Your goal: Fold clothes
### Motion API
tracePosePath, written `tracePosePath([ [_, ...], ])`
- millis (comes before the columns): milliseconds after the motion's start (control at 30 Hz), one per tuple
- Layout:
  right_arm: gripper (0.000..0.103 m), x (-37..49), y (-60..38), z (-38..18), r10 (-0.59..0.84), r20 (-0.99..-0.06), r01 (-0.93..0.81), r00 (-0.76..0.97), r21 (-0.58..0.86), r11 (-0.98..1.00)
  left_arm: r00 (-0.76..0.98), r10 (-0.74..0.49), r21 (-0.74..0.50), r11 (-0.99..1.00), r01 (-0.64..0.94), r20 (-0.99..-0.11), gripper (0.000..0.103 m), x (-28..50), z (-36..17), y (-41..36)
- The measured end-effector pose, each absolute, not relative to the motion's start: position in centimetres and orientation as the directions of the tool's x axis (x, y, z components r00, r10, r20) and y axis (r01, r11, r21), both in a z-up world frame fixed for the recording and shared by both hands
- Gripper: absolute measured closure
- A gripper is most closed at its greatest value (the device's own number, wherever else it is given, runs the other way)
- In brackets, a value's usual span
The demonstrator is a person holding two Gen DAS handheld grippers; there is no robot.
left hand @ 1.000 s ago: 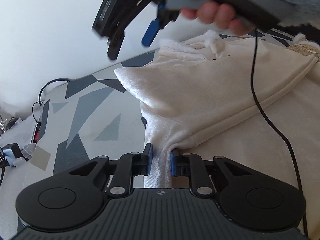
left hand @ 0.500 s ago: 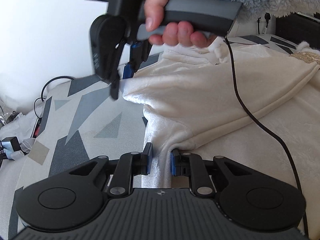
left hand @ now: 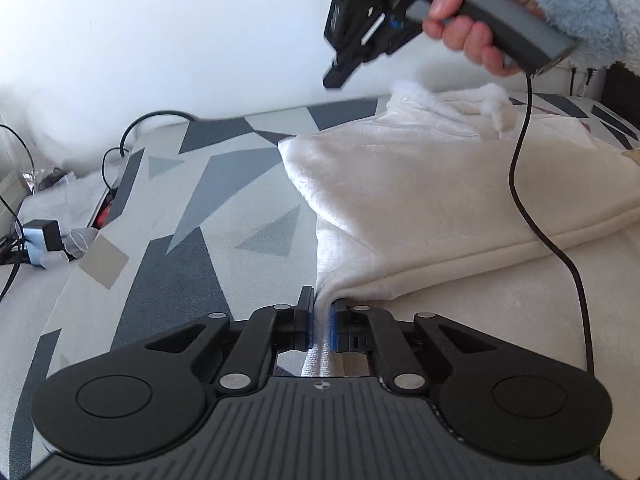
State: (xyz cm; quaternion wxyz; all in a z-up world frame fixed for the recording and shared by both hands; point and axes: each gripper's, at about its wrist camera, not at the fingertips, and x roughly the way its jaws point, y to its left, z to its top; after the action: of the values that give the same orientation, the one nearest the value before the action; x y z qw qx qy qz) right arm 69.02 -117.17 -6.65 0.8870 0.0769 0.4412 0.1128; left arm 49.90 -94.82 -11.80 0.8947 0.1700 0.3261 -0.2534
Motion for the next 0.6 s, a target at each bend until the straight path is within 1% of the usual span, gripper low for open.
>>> tracePosePath([
  [67,0.101,68.8,-116.9,-7.5,0.23,-0.779,-0.127,0.583,0.193,0.973,0.668,-0.33,0.176,0.801,0.572,-0.667,0.094,49.5,-11.8,-95.2],
  [100,0.097,68.5,-117.2,-7.5,0.222,-0.774,-0.109,0.594,0.196,0.975,0.67,-0.324,0.19,0.797,0.574,-0.668,0.093,49.3,-11.7,-95.4],
  [133,0.092,68.1,-117.8,-7.5,0.215,-0.768,-0.085,0.603,0.206,0.975,0.669,-0.322,0.187,0.799,0.572,-0.67,0.091,49.4,-11.6,-95.3],
  [167,0.09,67.5,-118.5,-7.4,0.204,-0.76,-0.058,0.616,0.215,0.975,0.667,-0.32,0.183,0.801,0.569,-0.673,0.088,49.4,-11.6,-95.2],
  [200,0.085,66.8,-119.5,-7.1,0.186,-0.75,-0.022,0.635,0.223,0.975,0.664,-0.32,0.176,0.805,0.567,-0.676,0.087,49.5,-11.5,-95.0],
  [267,0.083,65.0,-122.2,-6.5,0.156,-0.721,0.064,0.675,0.268,0.961,0.66,-0.319,0.167,0.809,0.564,-0.68,0.074,49.5,-11.3,-94.6],
  [300,0.081,63.7,-123.9,-6.0,0.136,-0.707,0.122,0.694,0.301,0.946,0.659,-0.319,0.164,0.81,0.562,-0.681,0.071,49.5,-11.1,-94.4],
  [367,0.078,60.2,-128.0,-5.1,0.094,-0.669,0.24,0.738,0.39,0.889,0.659,-0.325,0.155,0.813,0.561,-0.679,0.061,49.4,-10.6,-93.8],
  [433,0.077,56.0,-131.9,-3.9,0.05,-0.628,0.335,0.777,0.479,0.812,0.659,-0.34,0.135,0.818,0.559,-0.671,0.055,49.2,-9.8,-93.1],
  [500,0.076,50.0,-135.6,-2.5,-0.028,-0.586,0.416,0.81,0.541,0.731,0.659,-0.357,0.114,0.821,0.56,-0.662,0.052,48.9,-9.0,-92.7],
  [567,0.072,43.5,-138.5,-1.4,-0.132,-0.537,0.484,0.833,0.591,0.645,0.661,-0.375,0.105,0.817,0.567,-0.649,0.05,48.5,-8.3,-92.9],
  [600,0.069,40.2,-139.8,-1.4,-0.181,-0.531,0.523,0.828,0.614,0.592,0.663,-0.384,0.102,0.815,0.571,-0.643,0.048,48.3,-7.9,-93.1],
])
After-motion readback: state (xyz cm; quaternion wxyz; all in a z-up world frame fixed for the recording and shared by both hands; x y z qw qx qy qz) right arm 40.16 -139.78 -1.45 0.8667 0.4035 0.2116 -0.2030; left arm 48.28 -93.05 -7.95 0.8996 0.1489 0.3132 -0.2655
